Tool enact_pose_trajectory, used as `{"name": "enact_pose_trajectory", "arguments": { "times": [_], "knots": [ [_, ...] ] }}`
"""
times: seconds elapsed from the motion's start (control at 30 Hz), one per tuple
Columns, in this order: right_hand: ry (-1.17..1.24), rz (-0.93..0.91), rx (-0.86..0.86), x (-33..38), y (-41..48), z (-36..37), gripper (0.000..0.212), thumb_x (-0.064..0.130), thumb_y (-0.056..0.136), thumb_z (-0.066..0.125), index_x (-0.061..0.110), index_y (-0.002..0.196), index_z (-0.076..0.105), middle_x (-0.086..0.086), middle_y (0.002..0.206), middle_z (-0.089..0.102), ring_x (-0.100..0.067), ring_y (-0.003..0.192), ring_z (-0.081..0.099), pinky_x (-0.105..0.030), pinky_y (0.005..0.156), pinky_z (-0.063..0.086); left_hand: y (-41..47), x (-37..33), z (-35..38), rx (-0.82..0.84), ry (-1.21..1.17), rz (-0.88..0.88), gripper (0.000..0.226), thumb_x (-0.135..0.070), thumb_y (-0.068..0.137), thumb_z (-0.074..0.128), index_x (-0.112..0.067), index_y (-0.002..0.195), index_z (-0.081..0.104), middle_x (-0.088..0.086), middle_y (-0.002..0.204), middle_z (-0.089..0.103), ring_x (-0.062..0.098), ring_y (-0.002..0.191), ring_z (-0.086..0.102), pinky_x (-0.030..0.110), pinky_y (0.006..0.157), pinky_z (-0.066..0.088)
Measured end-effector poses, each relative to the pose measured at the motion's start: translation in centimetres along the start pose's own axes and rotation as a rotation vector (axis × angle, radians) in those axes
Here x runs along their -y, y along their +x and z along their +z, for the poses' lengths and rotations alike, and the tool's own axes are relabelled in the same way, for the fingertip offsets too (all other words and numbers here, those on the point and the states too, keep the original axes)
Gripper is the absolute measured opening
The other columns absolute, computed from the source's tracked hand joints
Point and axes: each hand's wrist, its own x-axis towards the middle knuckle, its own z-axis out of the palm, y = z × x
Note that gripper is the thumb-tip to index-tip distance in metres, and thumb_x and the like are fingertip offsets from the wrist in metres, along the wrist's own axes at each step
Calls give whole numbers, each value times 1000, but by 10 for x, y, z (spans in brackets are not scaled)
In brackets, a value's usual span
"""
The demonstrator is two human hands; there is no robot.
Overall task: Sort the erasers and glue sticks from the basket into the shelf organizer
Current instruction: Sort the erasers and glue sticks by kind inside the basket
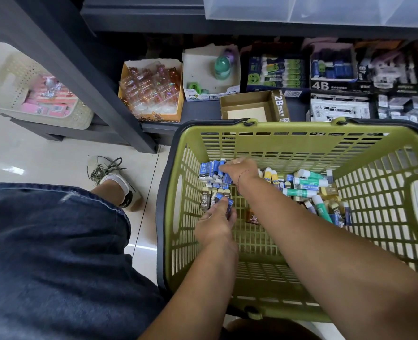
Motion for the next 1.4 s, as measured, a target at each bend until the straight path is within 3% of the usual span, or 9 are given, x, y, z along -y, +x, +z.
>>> {"name": "enact_pose_trajectory", "arguments": {
  "times": [0.2, 0.3, 0.43, 0.63, 0.77, 0.93, 1.03, 1.3, 1.4],
  "knots": [
    [-17, -24, 36, -6, 0, -10, 23, 16, 79, 77, 17, 68, 56, -3, 70, 58, -15, 59, 51, -22, 48, 40, -1, 1, -1, 4, 15, -2, 8, -7, 80, 76, -7, 82, 68, 6, 84, 70, 18, 74, 69, 23, 70, 58],
    [36, -24, 34, -6, -1, -10, 19, 14, 76, 79, 13, 77, 60, -11, 83, 64, -26, 74, 61, -34, 65, 53, -1, 1, -1, 2, 19, 3, 8, -8, 80, 76, -7, 84, 69, 7, 86, 71, 19, 77, 70, 25, 73, 58],
    [34, -68, 61, -4, -10, -13, 18, 12, 78, 77, 14, 74, 59, -5, 67, 59, -14, 49, 54, -24, 51, 42, 1, 2, -1, -6, 21, 13, 8, -8, 79, 77, -7, 82, 70, 7, 85, 71, 18, 75, 70, 24, 70, 58],
    [37, -195, 148, 9, -29, 8, 18, 8, 77, 77, 13, 69, 61, -8, 71, 62, -17, 59, 55, -42, 78, 55, 2, 3, 0, 12, 2, 17, 10, -7, 81, 76, -2, 87, 70, 9, 89, 70, 19, 74, 68, 25, 73, 58],
    [89, -113, 183, 17, -37, 11, 19, 16, 83, 74, 3, 90, 62, -16, 103, 63, -16, 53, 62, -22, 44, 52, 3, 2, -3, 24, -26, 10, 17, -5, 81, 75, 1, 95, 69, 10, 95, 70, 20, 80, 69, 24, 70, 58],
    [283, 80, 193, 19, -34, -2, 6, 9, 94, 57, 6, 89, 57, -14, 103, 52, -25, 85, 60, -31, 64, 59, 5, 4, -1, 22, -14, 10, 14, -6, 81, 75, -1, 93, 70, 8, 89, 70, 19, 78, 69, 26, 74, 59],
    [230, 42, 166, 14, -24, -3, 28, -1, 96, 47, -4, 123, 54, -11, 98, 50, -21, 83, 52, -38, 94, 50, 4, 6, 0, 25, -17, 8, 17, -6, 80, 75, 0, 96, 70, 8, 89, 70, 20, 80, 69, 26, 75, 58],
    [333, 68, 210, 21, -39, 5, 20, -13, 94, 42, 4, 88, 51, -38, 134, 42, -44, 128, 42, -45, 102, 43, 6, 4, -2, 23, -24, 6, 14, -6, 80, 75, -1, 92, 70, 8, 89, 70, 19, 75, 69, 26, 74, 59],
    [298, 43, 208, 20, -37, 3, 19, -14, 93, 42, 4, 86, 45, -43, 121, 49, -48, 125, 45, -35, 77, 56, 5, 5, -2, 22, -18, 10, 13, -7, 81, 75, -2, 91, 70, 6, 86, 70, 18, 75, 68, 25, 71, 58]
  ]
}}
